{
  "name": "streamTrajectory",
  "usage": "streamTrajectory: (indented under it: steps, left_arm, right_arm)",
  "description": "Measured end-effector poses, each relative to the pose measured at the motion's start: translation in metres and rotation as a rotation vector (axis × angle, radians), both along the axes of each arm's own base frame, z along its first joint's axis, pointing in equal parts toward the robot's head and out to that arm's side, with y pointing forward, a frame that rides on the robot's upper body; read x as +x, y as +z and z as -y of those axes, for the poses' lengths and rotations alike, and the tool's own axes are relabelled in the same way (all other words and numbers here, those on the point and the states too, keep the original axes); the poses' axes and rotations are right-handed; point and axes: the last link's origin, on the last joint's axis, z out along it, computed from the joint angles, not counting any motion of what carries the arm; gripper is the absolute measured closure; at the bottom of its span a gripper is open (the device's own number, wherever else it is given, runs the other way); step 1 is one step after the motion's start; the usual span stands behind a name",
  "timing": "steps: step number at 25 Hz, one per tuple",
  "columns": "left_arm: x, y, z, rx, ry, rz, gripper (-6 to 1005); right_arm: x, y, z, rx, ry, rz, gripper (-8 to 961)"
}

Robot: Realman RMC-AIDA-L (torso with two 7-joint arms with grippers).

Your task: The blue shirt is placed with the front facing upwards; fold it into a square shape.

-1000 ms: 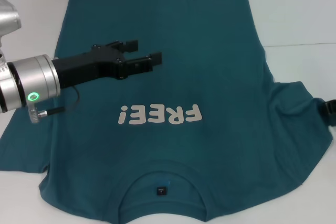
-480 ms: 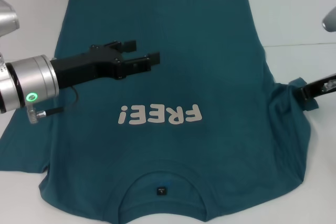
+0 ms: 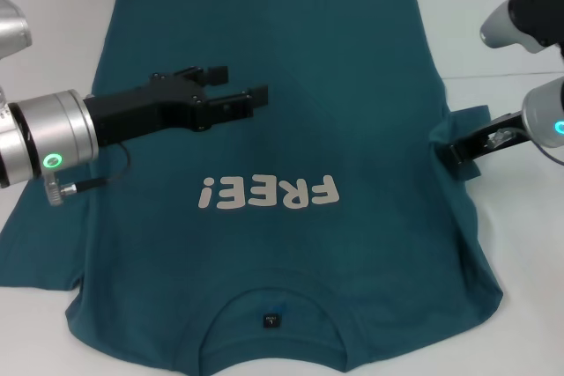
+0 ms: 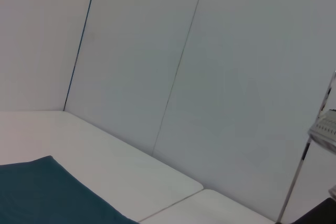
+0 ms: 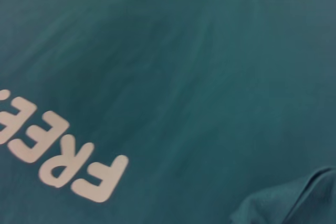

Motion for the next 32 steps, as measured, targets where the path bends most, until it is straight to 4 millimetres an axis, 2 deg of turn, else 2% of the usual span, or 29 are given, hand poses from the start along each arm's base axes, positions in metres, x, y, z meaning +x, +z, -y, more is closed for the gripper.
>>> streamTrajectory:
  steps: [14, 25, 32]
  left_arm:
    - [-0.002, 0.0, -0.001, 0.008, 0.007, -0.005, 124]
    - [-0.002, -0.001, -0.001, 0.008, 0.006, -0.004, 125]
    - [-0.002, -0.001, -0.001, 0.007, 0.006, -0.004, 125]
  right_arm:
    - [-0.011, -0.026, -0.004, -0.064, 0.037, 0.016, 908]
    - [-0.017, -0.03, -0.01, -0.051, 0.061, 0.024, 907]
    - [-0.018, -0.04, -0.012, -0.071, 0.061, 0.028, 907]
